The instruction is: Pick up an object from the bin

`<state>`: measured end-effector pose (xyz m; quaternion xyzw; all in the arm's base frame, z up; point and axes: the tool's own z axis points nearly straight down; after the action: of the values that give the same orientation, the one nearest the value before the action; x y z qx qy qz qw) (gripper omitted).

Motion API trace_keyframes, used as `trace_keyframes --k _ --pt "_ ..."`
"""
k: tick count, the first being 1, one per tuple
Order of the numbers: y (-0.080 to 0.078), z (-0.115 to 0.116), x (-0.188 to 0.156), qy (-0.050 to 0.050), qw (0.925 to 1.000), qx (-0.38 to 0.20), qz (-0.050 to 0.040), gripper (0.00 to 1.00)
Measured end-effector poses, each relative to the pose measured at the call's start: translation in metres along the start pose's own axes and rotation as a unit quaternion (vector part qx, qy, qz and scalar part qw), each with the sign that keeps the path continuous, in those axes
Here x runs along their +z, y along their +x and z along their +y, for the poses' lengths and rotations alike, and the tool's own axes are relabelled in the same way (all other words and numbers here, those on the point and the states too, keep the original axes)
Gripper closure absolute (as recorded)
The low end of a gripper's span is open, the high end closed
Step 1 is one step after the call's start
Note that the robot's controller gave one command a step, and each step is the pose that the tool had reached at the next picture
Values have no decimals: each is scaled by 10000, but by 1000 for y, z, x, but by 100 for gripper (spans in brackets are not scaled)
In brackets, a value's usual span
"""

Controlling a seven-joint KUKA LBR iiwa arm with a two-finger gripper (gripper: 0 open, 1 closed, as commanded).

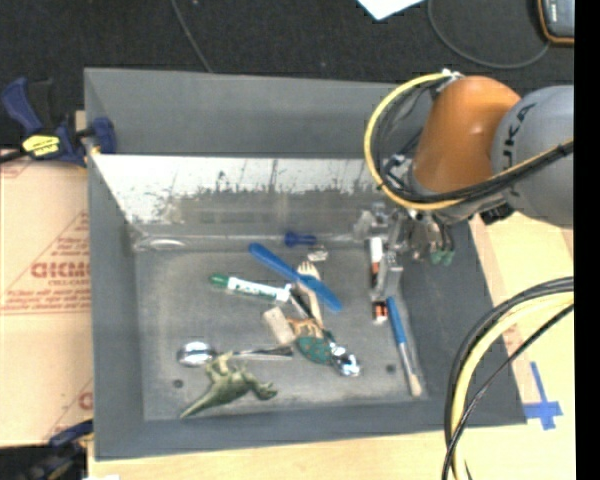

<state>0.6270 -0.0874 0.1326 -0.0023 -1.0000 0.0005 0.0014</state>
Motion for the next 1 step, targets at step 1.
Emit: trace_keyframes --k 1 --pt "-1 0 -5 4 10000 -12 -37 0"
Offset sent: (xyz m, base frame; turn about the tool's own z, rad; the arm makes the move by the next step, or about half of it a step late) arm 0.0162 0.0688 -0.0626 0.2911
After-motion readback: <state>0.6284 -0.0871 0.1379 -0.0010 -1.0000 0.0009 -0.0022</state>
